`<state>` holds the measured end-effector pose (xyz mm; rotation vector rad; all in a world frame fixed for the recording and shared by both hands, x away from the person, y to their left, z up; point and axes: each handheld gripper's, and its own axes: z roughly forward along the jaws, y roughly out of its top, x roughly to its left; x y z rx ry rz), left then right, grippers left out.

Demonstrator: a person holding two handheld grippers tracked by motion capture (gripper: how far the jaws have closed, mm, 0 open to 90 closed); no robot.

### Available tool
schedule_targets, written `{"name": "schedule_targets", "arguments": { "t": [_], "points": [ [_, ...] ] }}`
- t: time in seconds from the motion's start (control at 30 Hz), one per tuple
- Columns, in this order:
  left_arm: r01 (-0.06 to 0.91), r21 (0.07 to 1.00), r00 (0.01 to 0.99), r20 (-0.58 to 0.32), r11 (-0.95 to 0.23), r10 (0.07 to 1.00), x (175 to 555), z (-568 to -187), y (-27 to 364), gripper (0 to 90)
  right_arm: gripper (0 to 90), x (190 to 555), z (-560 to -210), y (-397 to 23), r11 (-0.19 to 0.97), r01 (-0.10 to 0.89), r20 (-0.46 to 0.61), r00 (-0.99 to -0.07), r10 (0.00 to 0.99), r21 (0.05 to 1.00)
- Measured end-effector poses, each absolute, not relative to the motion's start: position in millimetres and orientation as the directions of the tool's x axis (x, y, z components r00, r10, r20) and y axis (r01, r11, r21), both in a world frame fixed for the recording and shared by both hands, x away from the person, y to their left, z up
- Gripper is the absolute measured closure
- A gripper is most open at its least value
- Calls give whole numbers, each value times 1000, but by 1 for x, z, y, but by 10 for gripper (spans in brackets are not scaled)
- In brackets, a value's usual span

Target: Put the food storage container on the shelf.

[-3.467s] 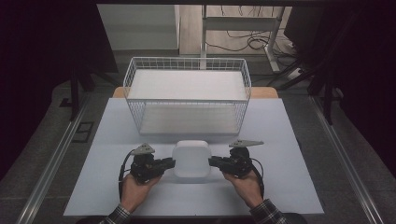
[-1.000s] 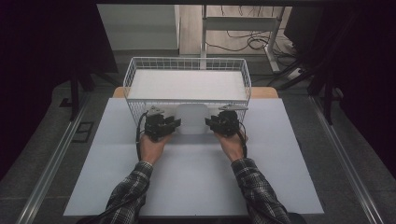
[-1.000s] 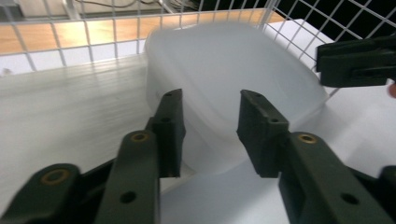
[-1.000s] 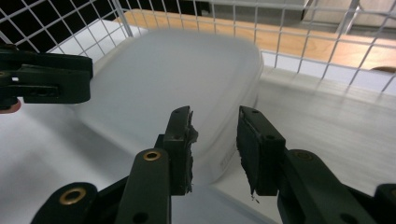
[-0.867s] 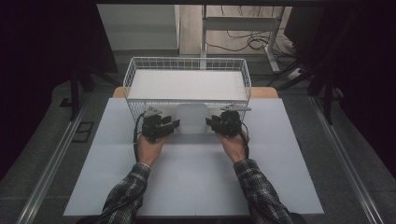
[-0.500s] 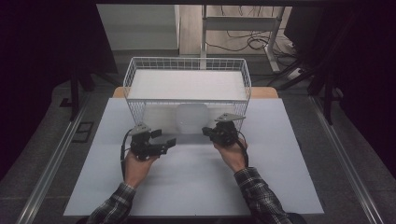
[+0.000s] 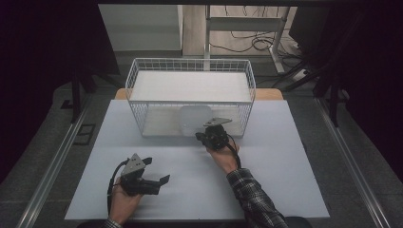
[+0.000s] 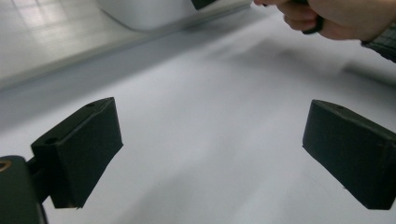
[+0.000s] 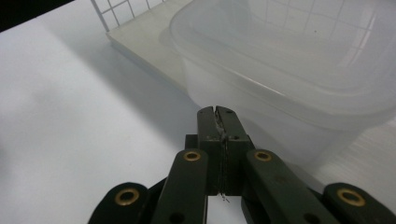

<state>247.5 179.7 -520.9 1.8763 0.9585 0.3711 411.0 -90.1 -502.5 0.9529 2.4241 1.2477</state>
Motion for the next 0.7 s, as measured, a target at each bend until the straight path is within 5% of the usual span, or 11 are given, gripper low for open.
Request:
{"name": "schedule_targets", "arguments": {
  "t": [0.7],
  "points": [
    [416,869,724,-139,-266,676,249,-528,166,44,887,437,-503,-76,420,433,29,-723,690,798]
  ]
}}
